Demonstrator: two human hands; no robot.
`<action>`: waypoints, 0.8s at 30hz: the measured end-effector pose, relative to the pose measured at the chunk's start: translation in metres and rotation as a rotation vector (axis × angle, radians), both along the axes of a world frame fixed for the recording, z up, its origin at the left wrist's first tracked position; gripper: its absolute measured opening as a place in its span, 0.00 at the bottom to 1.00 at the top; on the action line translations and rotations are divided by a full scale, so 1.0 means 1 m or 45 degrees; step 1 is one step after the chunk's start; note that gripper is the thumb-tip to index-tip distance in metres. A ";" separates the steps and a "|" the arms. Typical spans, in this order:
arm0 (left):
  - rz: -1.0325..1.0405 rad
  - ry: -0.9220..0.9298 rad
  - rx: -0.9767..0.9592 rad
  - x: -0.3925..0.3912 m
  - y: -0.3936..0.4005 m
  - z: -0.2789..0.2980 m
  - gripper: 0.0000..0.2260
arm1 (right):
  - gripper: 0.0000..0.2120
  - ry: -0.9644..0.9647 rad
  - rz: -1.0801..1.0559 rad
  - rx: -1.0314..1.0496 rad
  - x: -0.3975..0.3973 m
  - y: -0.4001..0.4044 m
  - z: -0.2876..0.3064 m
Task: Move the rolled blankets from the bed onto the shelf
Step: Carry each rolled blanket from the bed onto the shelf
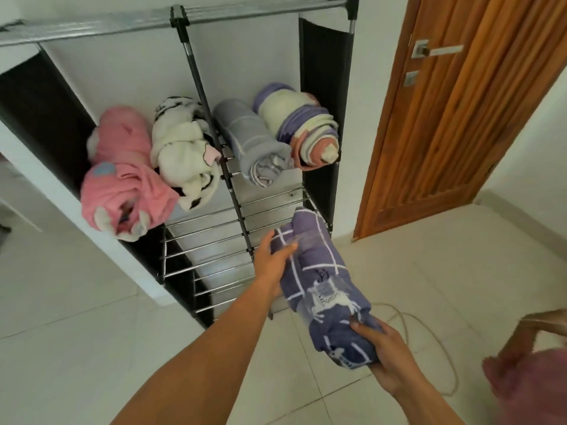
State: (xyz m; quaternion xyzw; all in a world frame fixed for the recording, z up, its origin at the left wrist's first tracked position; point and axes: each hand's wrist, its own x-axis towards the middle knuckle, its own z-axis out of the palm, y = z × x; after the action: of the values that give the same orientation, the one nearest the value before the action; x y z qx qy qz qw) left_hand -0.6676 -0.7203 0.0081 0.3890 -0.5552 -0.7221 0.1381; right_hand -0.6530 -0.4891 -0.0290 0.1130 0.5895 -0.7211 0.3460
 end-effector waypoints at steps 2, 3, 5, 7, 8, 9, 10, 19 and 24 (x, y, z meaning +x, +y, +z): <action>0.064 -0.017 0.220 -0.013 -0.002 -0.007 0.40 | 0.09 0.041 -0.049 -0.053 -0.024 -0.011 0.000; 0.040 -0.072 0.322 -0.020 -0.002 -0.012 0.41 | 0.09 0.063 -0.056 -0.073 -0.036 -0.019 -0.001; -0.110 -0.208 0.484 -0.033 -0.001 -0.018 0.35 | 0.09 0.077 -0.054 -0.104 -0.058 -0.035 -0.003; -0.186 -0.246 0.592 -0.051 -0.007 -0.025 0.30 | 0.10 0.073 -0.061 -0.112 -0.078 -0.054 -0.006; -0.187 -0.241 0.609 -0.061 -0.015 -0.031 0.30 | 0.11 0.071 -0.065 -0.109 -0.087 -0.063 -0.009; -0.182 -0.232 0.626 -0.071 -0.024 -0.039 0.32 | 0.12 0.064 -0.069 -0.105 -0.096 -0.071 -0.013; -0.168 -0.236 0.622 -0.080 -0.034 -0.045 0.33 | 0.13 0.057 -0.076 -0.098 -0.105 -0.080 -0.017; -0.152 -0.375 0.570 -0.166 -0.104 -0.096 0.13 | 0.13 -0.002 -0.195 -0.026 -0.182 -0.152 -0.057; -0.159 -0.416 0.518 -0.208 -0.119 -0.114 0.15 | 0.11 0.009 -0.288 -0.040 -0.223 -0.174 -0.083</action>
State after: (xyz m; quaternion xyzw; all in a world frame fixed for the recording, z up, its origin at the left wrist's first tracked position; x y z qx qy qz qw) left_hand -0.8761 -0.8398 -0.1062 0.4851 -0.4366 -0.7535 -0.0794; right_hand -0.8760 -0.6630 -0.1117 0.1707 0.5628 -0.7652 0.2620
